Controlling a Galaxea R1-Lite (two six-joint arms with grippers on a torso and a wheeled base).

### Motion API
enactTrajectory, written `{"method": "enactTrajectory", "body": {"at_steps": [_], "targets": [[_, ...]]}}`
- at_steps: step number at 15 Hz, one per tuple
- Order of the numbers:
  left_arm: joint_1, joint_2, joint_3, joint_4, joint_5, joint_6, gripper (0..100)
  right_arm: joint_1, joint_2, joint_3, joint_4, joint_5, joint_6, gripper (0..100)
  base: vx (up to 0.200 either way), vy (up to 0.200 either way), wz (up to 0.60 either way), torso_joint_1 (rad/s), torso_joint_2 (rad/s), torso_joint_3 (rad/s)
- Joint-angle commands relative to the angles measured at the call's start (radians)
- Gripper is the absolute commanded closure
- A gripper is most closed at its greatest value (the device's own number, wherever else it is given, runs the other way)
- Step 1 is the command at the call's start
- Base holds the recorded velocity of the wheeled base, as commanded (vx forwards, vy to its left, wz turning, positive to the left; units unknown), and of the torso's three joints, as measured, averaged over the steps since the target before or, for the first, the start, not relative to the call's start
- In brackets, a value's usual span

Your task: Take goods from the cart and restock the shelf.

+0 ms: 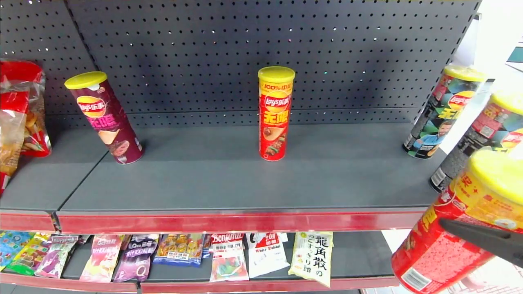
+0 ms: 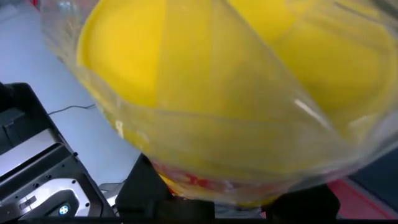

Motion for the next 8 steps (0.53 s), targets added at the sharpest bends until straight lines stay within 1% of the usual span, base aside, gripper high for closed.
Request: {"method": "enactTrajectory", "body": {"at_steps": [1, 6, 8], "targets": [[0.001, 0.000, 0.000, -0.001, -0.001, -0.001, 0, 0.001, -0.004, 0.000, 0.000, 0.001, 0.001, 100, 0.200, 0.000, 0.00, 0.012, 0.01, -0.002], [0.001, 0.000, 0.000, -0.001, 0.001, -0.009, 0, 0.001, -0.029, 0.003, 0.004, 0.027, 0.002, 100, 0.000, 0.000, 0.00, 0.000, 0.00, 0.000], [0.001, 0.000, 0.000, -0.001, 0.001, -0.004, 0, 0.001, -0.050, 0.020, 0.006, 0.037, 0.002, 100, 0.000, 0.000, 0.00, 0.000, 0.00, 0.000]]}}
